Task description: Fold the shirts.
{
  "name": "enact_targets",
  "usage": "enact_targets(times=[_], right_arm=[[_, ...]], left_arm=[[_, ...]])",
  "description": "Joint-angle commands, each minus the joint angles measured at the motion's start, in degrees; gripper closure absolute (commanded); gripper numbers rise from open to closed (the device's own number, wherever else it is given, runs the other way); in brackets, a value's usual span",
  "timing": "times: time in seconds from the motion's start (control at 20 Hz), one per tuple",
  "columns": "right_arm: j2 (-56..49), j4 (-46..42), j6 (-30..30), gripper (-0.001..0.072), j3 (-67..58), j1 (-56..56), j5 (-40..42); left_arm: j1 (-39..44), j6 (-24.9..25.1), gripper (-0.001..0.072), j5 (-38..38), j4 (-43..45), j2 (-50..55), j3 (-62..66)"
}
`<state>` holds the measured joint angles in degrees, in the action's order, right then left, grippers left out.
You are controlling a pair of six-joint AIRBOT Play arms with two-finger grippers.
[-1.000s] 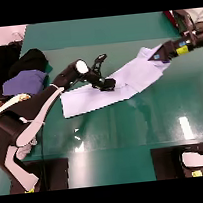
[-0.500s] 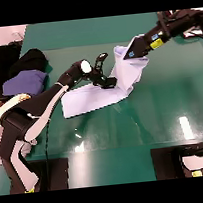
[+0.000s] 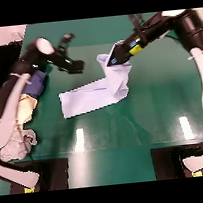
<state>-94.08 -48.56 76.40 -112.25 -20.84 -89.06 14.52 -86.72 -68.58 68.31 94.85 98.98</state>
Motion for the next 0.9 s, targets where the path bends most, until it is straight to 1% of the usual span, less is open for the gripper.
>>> enact_targets(times=[0.0, 0.1, 0.2, 0.25, 0.3, 0.35, 0.4, 0.45, 0.55, 0.7, 0.85], right_arm=[[-3.48, -0.04, -0.66, 0.0695, -0.48, -5.88, 4.33], [-6.1, -0.04, -2.12, 0.0694, -0.48, -10.34, 8.61], [-9.38, 0.11, -5.25, 0.0683, -0.5, -15.8, 14.93], [-11.06, 0.96, -6.88, 0.0557, -0.5, -18.49, 18.32], [-12.72, 1.4, -7.06, 0.0306, -0.5, -21.38, 22.58], [-13.97, 2.64, -7.06, 0.0186, -0.68, -23.67, 25.64], [-14.99, 2.97, -7.08, 0.0185, -1.9, -25.57, 26.64], [-15.47, 2.08, -7.06, 0.0186, -3.72, -26.56, 25.99], [-14.01, -0.83, -7.02, 0.0188, -4.98, -26.08, 22.32], [-7.56, -5.14, -6.38, 0.0189, 3.28, -20.59, 16.98], [-1.33, -5.64, -5.92, 0.0189, 15.52, -11.1, 15.08]], left_arm=[[-8.02, 1.77, 0.0686, -5.11, 4.68, -9.22, 0.07], [-11.23, 1.75, 0.0686, -6.95, 5.66, -13.53, 0.07], [-13.29, 1.66, 0.0686, -7.5, 5.64, -16.48, 0.07], [-13.75, 1.66, 0.0686, -7.5, 5.64, -17.62, 0.07], [-13.75, 1.68, 0.0686, -7.52, 5.77, -18.29, 0.07], [-13.75, 1.66, 0.0685, -7.56, 5.66, -18.69, 0.07], [-13.75, 1.66, 0.0685, -7.87, 5.66, -18.73, 0.07], [-13.75, 1.68, 0.0686, -8.41, 5.66, -18.71, 0.04], [-13.75, 1.88, 0.0685, -10.12, 5.7, -18.73, 0.07], [-13.75, 3.17, 0.0685, -13.4, 5.66, -18.71, 0.04], [-13.75, 3.17, 0.0685, -13.44, 5.64, -18.67, -0.22]])
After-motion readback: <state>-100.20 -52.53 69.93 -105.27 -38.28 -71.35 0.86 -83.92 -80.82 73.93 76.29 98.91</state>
